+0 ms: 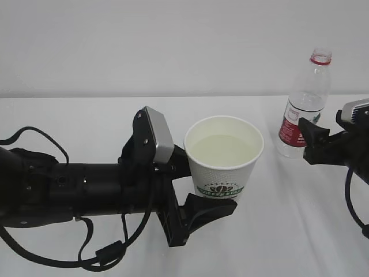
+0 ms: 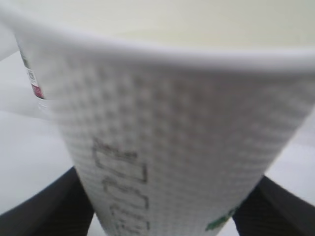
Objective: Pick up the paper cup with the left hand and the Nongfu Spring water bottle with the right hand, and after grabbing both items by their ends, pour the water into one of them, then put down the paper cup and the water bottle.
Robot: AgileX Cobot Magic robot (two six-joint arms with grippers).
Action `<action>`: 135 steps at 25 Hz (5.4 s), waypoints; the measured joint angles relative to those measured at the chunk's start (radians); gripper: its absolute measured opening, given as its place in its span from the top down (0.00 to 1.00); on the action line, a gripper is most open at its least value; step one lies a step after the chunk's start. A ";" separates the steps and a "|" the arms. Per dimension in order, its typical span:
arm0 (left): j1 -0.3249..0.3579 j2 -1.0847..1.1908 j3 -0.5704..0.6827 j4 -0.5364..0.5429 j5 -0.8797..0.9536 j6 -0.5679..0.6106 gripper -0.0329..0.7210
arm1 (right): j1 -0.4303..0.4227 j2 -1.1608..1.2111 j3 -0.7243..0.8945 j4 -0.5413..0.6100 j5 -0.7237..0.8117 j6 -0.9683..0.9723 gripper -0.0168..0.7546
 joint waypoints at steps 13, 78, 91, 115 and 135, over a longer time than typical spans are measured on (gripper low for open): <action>0.000 0.000 0.000 0.000 0.000 0.000 0.18 | 0.000 -0.112 0.103 0.000 0.000 -0.002 0.21; 0.508 0.009 0.000 -0.521 0.037 0.177 0.20 | 0.000 -0.114 0.105 -0.001 0.000 -0.003 0.21; 0.508 0.148 0.000 -0.629 -0.094 0.242 0.20 | 0.000 -0.114 0.105 -0.012 0.000 0.008 0.21; 0.508 0.392 -0.093 -0.714 -0.205 0.308 0.15 | 0.000 -0.116 0.105 -0.034 0.000 0.011 0.21; 0.508 0.352 0.054 -0.689 -0.226 0.312 0.13 | 0.000 -0.116 0.105 -0.041 0.001 0.014 0.21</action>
